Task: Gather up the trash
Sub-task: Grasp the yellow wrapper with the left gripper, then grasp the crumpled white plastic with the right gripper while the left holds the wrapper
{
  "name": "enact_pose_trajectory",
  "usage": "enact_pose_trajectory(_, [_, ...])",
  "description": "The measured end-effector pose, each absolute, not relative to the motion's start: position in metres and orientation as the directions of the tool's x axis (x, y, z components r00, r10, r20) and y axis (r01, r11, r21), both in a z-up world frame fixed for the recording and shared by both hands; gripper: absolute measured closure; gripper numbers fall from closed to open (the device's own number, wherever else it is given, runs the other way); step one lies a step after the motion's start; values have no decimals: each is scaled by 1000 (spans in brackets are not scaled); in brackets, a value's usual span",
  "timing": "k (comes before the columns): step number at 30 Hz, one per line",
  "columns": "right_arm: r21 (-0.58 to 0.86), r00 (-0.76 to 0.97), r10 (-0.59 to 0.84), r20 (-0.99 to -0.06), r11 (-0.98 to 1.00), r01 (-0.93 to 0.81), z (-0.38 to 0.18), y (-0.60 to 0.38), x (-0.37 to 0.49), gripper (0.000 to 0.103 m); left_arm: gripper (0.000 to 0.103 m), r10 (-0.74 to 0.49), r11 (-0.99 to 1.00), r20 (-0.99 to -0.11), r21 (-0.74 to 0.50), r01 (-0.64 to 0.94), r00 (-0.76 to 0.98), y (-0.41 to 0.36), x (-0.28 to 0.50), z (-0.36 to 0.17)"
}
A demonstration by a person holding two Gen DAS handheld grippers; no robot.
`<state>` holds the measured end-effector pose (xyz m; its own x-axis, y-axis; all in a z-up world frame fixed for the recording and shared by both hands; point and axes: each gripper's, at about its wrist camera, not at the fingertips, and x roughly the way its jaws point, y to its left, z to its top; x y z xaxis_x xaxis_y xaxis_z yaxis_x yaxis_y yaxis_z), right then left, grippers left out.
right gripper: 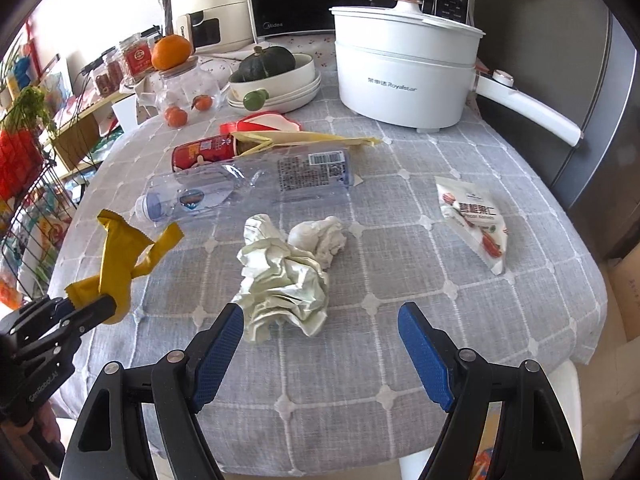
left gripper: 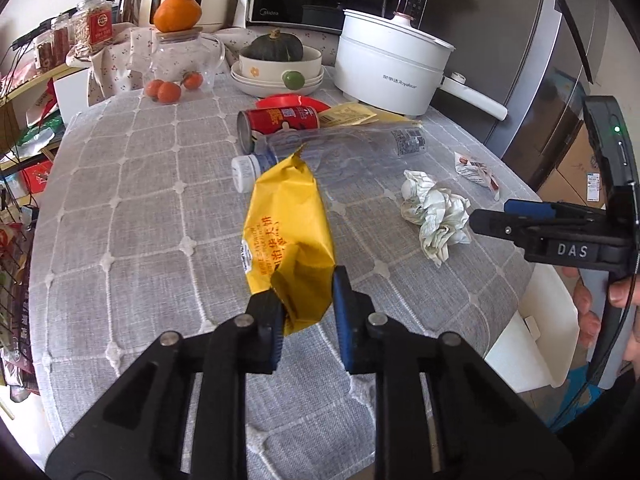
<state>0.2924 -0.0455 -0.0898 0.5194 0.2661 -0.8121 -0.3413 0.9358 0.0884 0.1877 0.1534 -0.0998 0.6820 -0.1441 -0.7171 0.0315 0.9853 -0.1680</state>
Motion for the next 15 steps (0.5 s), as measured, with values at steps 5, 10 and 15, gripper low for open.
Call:
enact_pose_trajectory(5, [121, 488, 302, -819, 922, -368, -98, -20, 302, 22, 80, -117, 986, -719, -165, -6, 685, 173, 176, -99])
enact_pose_trajectory(10, [143, 466, 301, -832, 928, -344, -110, -6, 311, 22, 80, -103, 985, -725, -171, -34, 681, 187, 168, -99])
enact_pose_trajectory(15, [140, 453, 274, -848, 941, -308, -123, -2, 321, 27, 80, -97, 985, -732, -168, -40, 674, 191, 162, -98])
